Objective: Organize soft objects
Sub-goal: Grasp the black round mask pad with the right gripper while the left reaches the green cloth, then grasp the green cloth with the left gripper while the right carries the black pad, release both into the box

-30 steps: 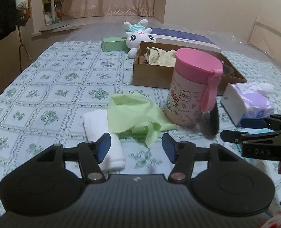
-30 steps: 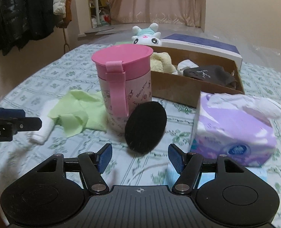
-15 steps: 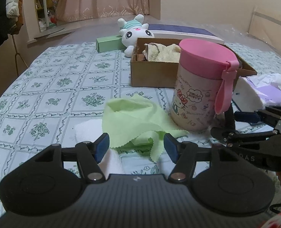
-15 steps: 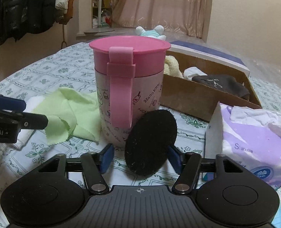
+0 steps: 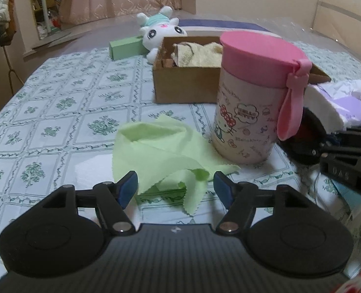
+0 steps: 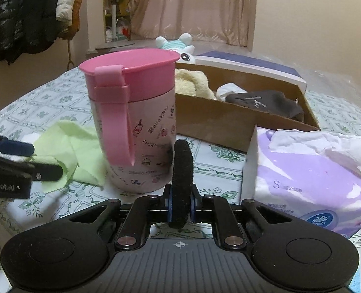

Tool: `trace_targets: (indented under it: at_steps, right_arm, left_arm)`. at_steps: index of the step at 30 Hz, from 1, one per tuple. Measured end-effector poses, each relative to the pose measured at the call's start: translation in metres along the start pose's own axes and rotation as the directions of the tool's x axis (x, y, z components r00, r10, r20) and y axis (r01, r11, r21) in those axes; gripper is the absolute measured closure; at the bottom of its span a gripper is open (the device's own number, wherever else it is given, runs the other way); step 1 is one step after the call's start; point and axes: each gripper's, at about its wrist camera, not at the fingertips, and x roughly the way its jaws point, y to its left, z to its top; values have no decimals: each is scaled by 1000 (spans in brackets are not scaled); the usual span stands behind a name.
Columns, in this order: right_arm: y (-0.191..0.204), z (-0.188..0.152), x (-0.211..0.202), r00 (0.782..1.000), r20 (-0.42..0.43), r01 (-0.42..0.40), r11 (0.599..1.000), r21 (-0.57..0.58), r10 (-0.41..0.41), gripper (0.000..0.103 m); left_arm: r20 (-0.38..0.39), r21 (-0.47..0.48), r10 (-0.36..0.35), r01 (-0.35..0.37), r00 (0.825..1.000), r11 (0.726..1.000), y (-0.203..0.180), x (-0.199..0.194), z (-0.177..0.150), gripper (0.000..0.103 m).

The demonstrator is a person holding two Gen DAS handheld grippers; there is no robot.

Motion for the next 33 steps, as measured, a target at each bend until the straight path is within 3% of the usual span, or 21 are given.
trace_targets:
  at_steps: [7,15,18,20,23,28,33]
  right_arm:
    - [-6,0,-1,1000,-2,-9,1000,28,9,90]
    - [-10,-1,0,1000,-2,-10,999,49,10,90]
    - [-9,0,0,1000,0,-12,999,48,12,90]
    - [-10,1,-1,1000,2,-18,999,46,18,90]
    - [-10,3,-2,1000,8,-24,999,38,24,90]
    - [-14,12,-11,999,25,-35,999,30,34,91]
    - [-20,26,-26,997,56,-46,999,12,45,91]
  left_arm:
    - [-30,48,-2,3,1000,999,-8,15,-7,37]
    - [-35,18,-14,15,999,1000,-3,34,0,35]
    - [-23,7,-16,16,1000,1000,0,38,2,45]
    - [-13,4,-30,30,999,1000,3,37,4,68]
    - [-17,-12,-55,55,998,998,9,37,7,94]
    - [-29,-5,-67,67,997,998,12,33,10,100]
    - [12,25,-69,68,998,997,22,15,22,100]
